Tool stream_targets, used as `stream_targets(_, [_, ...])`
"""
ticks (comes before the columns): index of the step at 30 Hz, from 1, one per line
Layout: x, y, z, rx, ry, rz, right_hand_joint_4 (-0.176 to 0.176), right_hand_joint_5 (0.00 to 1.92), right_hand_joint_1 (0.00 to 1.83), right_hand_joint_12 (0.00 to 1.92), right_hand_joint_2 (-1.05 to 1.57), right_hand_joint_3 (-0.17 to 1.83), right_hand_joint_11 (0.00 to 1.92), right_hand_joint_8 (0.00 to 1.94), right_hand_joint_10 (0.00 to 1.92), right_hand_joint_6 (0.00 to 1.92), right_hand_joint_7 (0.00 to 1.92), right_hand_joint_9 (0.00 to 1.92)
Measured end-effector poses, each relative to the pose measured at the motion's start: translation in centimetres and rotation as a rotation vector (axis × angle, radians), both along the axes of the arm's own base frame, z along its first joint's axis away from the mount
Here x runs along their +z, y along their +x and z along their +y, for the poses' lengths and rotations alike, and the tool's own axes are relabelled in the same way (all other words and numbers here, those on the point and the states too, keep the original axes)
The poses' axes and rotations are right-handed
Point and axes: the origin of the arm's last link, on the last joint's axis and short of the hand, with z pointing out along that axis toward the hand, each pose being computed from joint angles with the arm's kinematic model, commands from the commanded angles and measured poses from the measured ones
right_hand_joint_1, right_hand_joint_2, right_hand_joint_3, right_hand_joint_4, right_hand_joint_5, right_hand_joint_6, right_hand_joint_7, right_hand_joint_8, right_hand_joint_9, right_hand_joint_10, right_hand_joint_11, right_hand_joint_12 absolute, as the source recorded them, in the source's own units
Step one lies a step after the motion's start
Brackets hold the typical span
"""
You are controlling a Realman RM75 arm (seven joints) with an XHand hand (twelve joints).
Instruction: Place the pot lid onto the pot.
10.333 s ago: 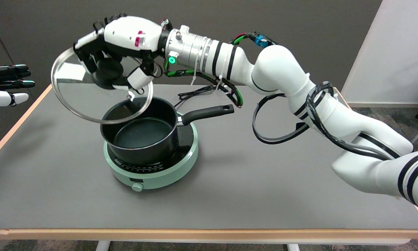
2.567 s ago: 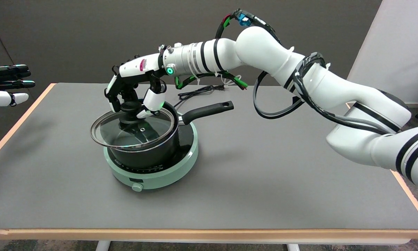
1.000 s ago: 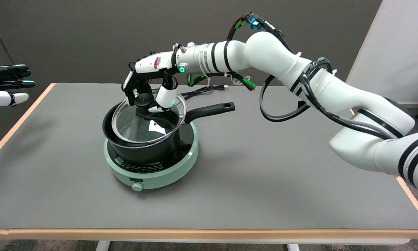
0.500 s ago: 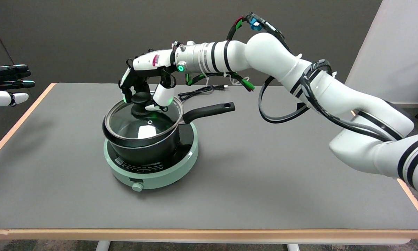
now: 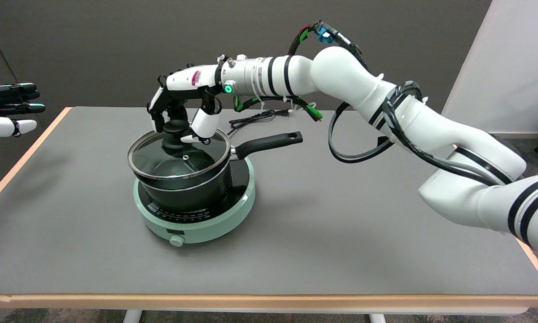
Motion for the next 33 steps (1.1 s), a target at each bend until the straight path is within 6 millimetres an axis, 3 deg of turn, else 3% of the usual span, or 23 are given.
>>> stream_targets(7, [-0.12,-0.21,0.0,-0.003,-0.003,-0.011,0.176,0.74,1.06,1.92,0.73,0.93,0.08,0.42,0.75,0.69,0.89,0.79])
stream_targets(14, [-0.23,-0.4,0.09,-0.006,-0.001,-0.018,0.13,0.74,1.02,1.92,0.66,0.9,0.14,0.38,0.75,0.6,0.9,0.82])
stream_targets(20, [-0.27,-0.52,0.15,-0.008,0.0,-0.02,0.119,0.73,1.04,1.92,0.62,0.91,0.21,0.35,0.7,0.57,0.86,0.79])
stream_targets(21, [-0.29,-0.54,0.17,-0.008,0.0,-0.021,0.072,0.71,1.11,1.92,0.7,0.99,0.21,0.38,0.7,0.59,0.84,0.78])
stream_targets(22, [-0.29,-0.57,0.18,-0.008,0.0,-0.021,0.056,0.7,1.14,1.92,0.73,1.02,0.21,0.38,0.7,0.6,0.83,0.77])
stream_targets(26, [-0.3,-0.65,0.21,-0.01,0.0,-0.023,0.065,0.69,1.15,1.88,0.72,1.02,0.22,0.37,0.7,0.59,0.82,0.76])
stream_targets(28, [-0.3,-0.68,0.22,-0.011,0.0,-0.023,0.115,0.71,1.07,1.88,0.58,0.94,0.23,0.36,0.68,0.58,0.83,0.76])
stream_targets(33, [-0.27,-0.72,0.24,-0.011,0.0,-0.025,0.112,0.71,1.08,1.86,0.58,0.95,0.18,0.36,0.68,0.58,0.82,0.74])
